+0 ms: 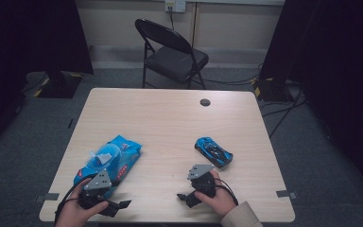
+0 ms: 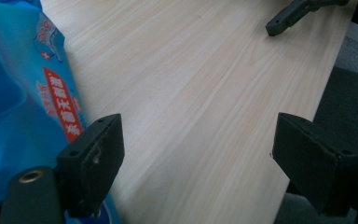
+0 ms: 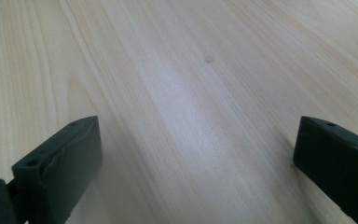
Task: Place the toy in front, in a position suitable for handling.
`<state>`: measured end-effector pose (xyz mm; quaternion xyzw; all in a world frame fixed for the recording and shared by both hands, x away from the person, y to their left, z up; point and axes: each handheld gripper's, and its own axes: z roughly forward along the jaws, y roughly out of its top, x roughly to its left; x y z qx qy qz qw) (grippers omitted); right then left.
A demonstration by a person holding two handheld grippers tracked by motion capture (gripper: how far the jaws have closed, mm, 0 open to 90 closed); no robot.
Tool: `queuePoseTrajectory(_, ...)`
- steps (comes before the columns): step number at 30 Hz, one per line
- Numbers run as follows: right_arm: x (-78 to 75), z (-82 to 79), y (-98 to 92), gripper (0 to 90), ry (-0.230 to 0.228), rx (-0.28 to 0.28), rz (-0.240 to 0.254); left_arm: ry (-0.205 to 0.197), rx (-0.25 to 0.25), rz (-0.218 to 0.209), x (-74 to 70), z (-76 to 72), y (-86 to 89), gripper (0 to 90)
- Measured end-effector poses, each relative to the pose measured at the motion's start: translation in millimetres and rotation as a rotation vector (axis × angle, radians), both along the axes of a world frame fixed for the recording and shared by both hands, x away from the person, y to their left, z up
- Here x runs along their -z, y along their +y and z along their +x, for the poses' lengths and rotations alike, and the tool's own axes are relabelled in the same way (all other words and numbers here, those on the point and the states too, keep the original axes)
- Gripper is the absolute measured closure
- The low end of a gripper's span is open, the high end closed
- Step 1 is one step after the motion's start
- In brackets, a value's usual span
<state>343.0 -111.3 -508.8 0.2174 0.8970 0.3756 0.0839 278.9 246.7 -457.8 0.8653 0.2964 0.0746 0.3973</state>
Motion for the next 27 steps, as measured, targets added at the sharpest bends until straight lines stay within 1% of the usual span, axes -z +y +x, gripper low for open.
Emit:
queuePoseTrajectory(5, 0.0, 0.0, 0.0, 0.8, 0.0, 0.0, 0.0, 0.002, -0.035, -0.008, -2.6, -5.5, 16.0, 16.5)
queuePoseTrajectory(6, 0.0, 0.0, 0.0, 0.7, 0.0, 0.0, 0.0, -0.002, -0.039, -0.012, -3.0, -6.4, 19.6, 17.9)
queuePoseTrajectory(8, 0.0, 0.0, 0.0, 0.7, 0.0, 0.0, 0.0, 0.009, -0.049, -0.028, -3.9, -8.3, 25.7, 20.1)
queuePoseTrajectory(9, 0.0, 0.0, 0.0, 0.8, 0.0, 0.0, 0.0, 0.005, -0.05, -0.037, -4.7, -9.4, 28.1, 22.0)
queuePoseTrajectory(14, 0.0, 0.0, 0.0, 0.8, 0.0, 0.0, 0.0, 0.0, -0.062, -0.059, -8.5, -14.8, 34.4, 22.2)
queuePoseTrajectory(18, 0.0, 0.0, 0.0, 0.7, 0.0, 0.001, 0.0, -0.005, -0.067, -0.059, -11.8, -19.2, 38.6, 22.2)
queuePoseTrajectory(20, 0.0, 0.0, 0.0, 0.7, 0.0, 0.0, 0.0, -0.002, -0.074, -0.07, -13.6, -21.3, 41.3, 22.3)
queuePoseTrajectory(23, 0.0, 0.0, 0.0, 0.8, 0.0, 0.0, 0.0, -0.002, -0.082, -0.061, -17.7, -24.7, 46.0, 22.1)
queuePoseTrajectory(24, 0.0, 0.0, 0.0, 0.8, 0.0, 0.0, 0.0, 0.005, -0.087, -0.045, -18.6, -25.6, 48.1, 18.8)
queuePoseTrajectory(25, 0.0, 0.0, 0.0, 0.8, 0.0, 0.0, 0.0, -0.001, -0.099, -0.038, -18.9, -26.9, 50.1, 18.8)
queuePoseTrajectory(26, 0.0, 0.0, 0.0, 0.7, 0.0, 0.0, 0.0, -0.004, -0.113, -0.031, -18.6, -27.7, 52.9, 16.9)
queuePoseTrajectory(27, 0.0, 0.0, 0.0, 0.7, 0.0, 0.0, 0.0, 0.0, -0.123, -0.03, -17.4, -28.0, 56.0, 16.1)
